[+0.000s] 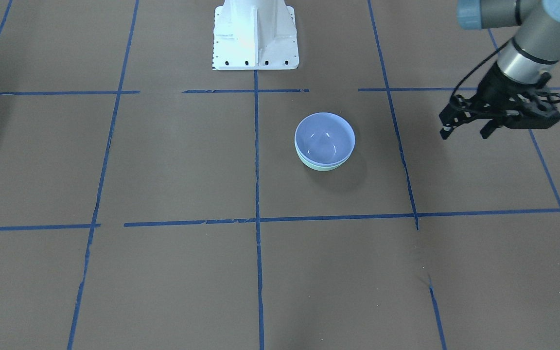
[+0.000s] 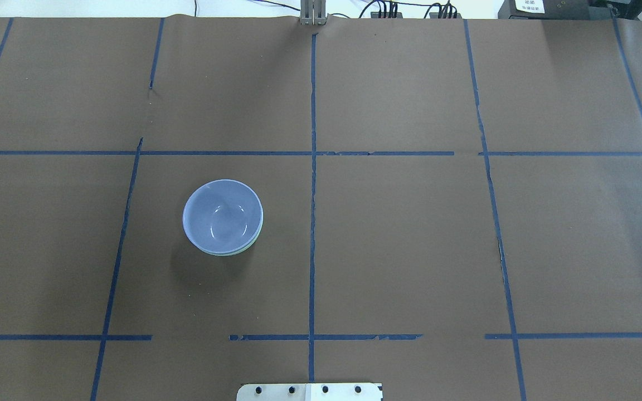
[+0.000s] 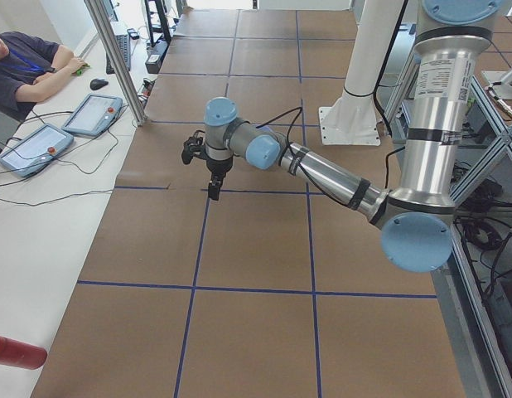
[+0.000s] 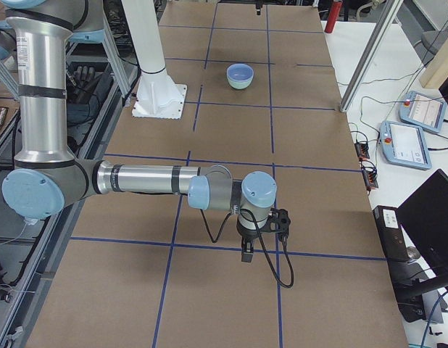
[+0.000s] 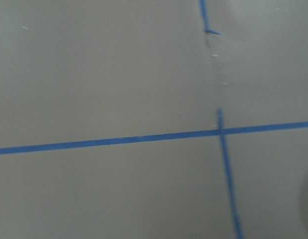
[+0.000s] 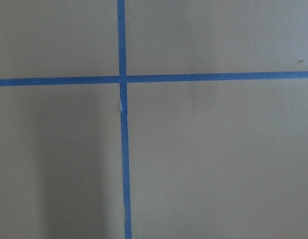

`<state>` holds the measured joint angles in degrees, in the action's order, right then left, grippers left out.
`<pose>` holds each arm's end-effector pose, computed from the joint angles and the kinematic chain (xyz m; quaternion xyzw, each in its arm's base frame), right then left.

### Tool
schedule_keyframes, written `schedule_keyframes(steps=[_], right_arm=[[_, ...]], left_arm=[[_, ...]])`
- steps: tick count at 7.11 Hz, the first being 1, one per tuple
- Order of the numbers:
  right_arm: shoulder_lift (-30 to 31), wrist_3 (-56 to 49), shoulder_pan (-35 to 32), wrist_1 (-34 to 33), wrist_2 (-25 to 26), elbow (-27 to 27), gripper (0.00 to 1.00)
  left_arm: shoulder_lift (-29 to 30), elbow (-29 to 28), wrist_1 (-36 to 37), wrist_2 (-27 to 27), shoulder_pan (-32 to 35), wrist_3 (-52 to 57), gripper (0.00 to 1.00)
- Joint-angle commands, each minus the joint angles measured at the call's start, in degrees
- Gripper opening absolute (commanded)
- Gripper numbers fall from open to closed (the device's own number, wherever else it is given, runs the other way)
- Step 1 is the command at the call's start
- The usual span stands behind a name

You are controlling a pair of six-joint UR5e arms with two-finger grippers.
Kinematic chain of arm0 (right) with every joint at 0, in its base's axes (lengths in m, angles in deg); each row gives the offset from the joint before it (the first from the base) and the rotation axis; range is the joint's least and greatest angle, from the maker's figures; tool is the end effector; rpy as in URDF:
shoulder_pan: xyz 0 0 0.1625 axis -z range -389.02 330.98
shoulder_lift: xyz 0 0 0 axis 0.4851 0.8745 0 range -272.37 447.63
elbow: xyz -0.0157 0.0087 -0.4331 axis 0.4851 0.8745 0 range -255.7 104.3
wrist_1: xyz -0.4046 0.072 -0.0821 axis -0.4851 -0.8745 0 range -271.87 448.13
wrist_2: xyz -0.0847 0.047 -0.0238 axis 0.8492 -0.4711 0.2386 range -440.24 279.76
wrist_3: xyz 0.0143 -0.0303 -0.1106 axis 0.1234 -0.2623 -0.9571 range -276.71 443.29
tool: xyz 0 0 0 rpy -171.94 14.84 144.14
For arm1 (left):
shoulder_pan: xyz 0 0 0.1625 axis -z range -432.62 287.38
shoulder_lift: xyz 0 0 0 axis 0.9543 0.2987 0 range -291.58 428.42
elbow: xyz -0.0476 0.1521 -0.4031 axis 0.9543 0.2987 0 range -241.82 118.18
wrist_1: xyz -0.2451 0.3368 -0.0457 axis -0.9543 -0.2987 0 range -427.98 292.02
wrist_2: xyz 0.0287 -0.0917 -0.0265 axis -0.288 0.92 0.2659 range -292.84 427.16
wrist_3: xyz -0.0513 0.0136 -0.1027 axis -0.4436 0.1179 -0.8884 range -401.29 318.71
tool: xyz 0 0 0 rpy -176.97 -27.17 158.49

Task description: Stack blue bowl on green bowl

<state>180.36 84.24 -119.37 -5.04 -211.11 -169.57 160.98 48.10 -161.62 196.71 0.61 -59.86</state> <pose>0.0606 -0.4728 0.6785 -0.0184 -0.3490 0.0168 0.9368 0.0915 -0.5105 0.4798 0.1025 0.3786 0.0621 0.9178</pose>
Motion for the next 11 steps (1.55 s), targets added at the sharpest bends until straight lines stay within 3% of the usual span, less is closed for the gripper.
schedule_keyframes(steps=[1, 3, 5, 11], right_arm=[[0.00, 0.01, 0.00, 0.00, 0.00, 0.00, 1.00], [0.00, -0.08, 0.00, 0.00, 0.00, 0.00, 1.00], [0.00, -0.08, -0.09, 0.00, 0.00, 0.00, 1.00], [0.00, -0.08, -0.09, 0.00, 0.00, 0.00, 1.00]], left_arm=[[-4.74, -4.78, -0.13, 0.89, 8.74, 18.43, 1.00], [-9.39, -7.07, -0.65, 6.04, 15.15, 22.16, 1.00], [-12.30, -8.14, 0.31, 6.07, 19.65, 29.73, 1.00], [-15.65, -7.35, -0.48, 5.46, 19.85, 30.44, 1.00]])
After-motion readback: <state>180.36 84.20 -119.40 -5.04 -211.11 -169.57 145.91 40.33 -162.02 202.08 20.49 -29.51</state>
